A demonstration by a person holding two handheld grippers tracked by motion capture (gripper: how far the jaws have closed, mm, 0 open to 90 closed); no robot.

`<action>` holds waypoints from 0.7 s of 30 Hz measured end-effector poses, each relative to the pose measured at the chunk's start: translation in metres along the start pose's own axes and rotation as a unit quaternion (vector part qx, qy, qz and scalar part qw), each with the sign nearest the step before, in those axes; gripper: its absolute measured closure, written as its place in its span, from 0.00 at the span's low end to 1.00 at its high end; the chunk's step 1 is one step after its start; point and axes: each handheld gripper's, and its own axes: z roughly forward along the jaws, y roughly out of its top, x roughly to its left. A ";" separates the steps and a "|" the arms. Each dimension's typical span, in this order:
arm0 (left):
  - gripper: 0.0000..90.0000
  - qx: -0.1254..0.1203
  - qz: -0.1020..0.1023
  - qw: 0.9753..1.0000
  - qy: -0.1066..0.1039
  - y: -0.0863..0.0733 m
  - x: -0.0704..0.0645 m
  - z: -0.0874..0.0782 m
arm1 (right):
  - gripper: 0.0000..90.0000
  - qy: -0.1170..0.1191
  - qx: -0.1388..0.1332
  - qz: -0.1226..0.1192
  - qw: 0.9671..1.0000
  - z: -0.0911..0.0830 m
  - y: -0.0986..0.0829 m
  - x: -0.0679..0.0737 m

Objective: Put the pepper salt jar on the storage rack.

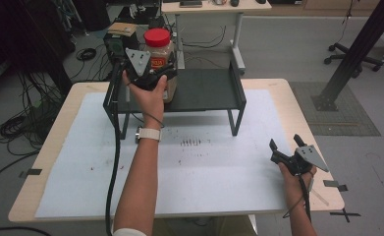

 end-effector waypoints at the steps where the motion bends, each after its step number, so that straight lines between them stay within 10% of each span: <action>1: 0.00 0.000 0.000 1.000 0.000 0.000 0.000 0.000 | 0.11 0.000 0.000 0.000 1.000 0.000 0.000 0.000; 21: 0.00 -0.024 -0.006 0.999 -0.025 0.011 -0.004 -0.050 | 0.11 0.001 -0.006 0.003 1.000 -0.001 0.000 0.000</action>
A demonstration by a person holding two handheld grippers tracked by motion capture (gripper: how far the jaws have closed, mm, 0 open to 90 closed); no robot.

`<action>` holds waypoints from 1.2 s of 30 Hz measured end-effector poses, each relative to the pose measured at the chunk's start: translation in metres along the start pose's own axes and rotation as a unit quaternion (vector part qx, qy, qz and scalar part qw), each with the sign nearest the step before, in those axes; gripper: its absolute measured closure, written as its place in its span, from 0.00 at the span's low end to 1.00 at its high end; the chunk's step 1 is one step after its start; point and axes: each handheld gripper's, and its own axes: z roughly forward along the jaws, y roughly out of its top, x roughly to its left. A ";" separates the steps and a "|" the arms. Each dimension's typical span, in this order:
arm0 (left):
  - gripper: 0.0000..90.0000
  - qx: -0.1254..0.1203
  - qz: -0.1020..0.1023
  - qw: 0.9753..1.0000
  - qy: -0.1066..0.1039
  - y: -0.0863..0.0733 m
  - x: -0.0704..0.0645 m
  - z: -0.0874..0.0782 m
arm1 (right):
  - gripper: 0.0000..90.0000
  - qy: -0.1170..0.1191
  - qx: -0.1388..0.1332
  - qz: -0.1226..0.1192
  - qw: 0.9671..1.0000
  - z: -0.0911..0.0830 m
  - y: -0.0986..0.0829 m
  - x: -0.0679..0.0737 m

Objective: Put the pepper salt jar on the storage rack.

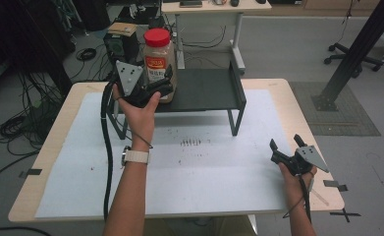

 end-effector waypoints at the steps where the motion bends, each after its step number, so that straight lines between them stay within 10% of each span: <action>1: 0.00 0.000 0.000 1.000 0.000 0.000 0.000 0.000 | 0.11 0.000 0.000 0.000 1.000 0.000 0.000 0.000; 36: 0.01 -0.019 0.009 1.000 0.011 -0.039 0.053 -0.089 | 0.10 -0.001 0.002 -0.009 1.000 0.000 0.000 0.001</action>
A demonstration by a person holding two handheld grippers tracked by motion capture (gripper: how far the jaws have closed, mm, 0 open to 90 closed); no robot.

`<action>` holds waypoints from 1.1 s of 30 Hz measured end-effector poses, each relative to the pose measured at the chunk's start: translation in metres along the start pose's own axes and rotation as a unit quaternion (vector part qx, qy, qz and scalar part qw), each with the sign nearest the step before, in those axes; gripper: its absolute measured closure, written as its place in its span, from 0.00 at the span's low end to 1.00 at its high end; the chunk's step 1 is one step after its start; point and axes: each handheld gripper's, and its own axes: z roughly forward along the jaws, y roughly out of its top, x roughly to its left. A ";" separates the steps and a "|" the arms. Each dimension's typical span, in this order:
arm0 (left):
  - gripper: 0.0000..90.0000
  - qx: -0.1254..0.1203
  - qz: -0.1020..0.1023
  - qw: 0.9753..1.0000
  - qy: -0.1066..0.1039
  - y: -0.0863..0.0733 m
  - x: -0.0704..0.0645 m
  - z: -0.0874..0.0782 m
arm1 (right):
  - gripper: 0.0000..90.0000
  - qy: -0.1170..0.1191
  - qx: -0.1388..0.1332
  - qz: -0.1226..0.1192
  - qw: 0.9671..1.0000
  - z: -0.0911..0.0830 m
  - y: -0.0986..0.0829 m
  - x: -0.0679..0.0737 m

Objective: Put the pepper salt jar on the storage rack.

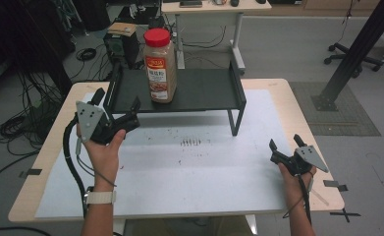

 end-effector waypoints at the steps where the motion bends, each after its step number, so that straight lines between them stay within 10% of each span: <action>1: 0.01 0.003 -0.009 1.000 0.009 -0.010 0.006 -0.009 | 0.10 0.000 0.000 0.000 1.000 0.000 0.000 0.000; 22: 0.01 0.031 0.021 0.999 0.039 -0.094 0.037 -0.062 | 0.10 -0.001 0.001 -0.003 1.000 0.000 0.000 0.000; 33: 0.03 0.065 -0.006 0.995 0.074 -0.151 0.053 -0.083 | 0.10 -0.001 0.002 -0.007 1.000 0.000 0.000 0.001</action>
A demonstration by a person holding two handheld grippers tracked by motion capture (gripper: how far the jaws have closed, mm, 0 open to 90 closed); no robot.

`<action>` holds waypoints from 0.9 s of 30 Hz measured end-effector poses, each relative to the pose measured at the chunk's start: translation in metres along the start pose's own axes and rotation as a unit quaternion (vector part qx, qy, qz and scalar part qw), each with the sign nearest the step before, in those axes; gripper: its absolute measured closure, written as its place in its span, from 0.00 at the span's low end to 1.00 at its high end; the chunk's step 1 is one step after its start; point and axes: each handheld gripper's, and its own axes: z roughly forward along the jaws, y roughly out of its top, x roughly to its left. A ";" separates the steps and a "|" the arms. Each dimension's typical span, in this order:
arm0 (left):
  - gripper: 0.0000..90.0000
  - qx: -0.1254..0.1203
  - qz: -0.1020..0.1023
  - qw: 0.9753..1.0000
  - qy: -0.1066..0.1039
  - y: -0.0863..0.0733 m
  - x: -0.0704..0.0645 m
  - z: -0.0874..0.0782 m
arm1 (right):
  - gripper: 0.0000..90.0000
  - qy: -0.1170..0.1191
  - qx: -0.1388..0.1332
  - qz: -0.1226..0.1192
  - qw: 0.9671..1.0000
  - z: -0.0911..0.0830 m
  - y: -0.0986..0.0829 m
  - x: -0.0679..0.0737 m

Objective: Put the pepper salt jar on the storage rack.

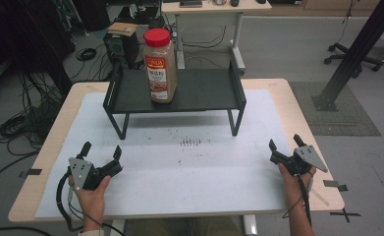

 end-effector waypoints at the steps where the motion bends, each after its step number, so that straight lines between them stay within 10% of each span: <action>1: 0.03 0.000 0.000 1.000 0.000 0.000 0.000 0.000 | 0.10 0.000 0.000 0.000 1.000 0.000 0.000 0.000; 27: 0.00 0.012 -0.009 1.000 0.000 -0.018 0.001 -0.003 | 0.10 0.001 -0.001 -0.005 1.000 0.000 0.000 0.001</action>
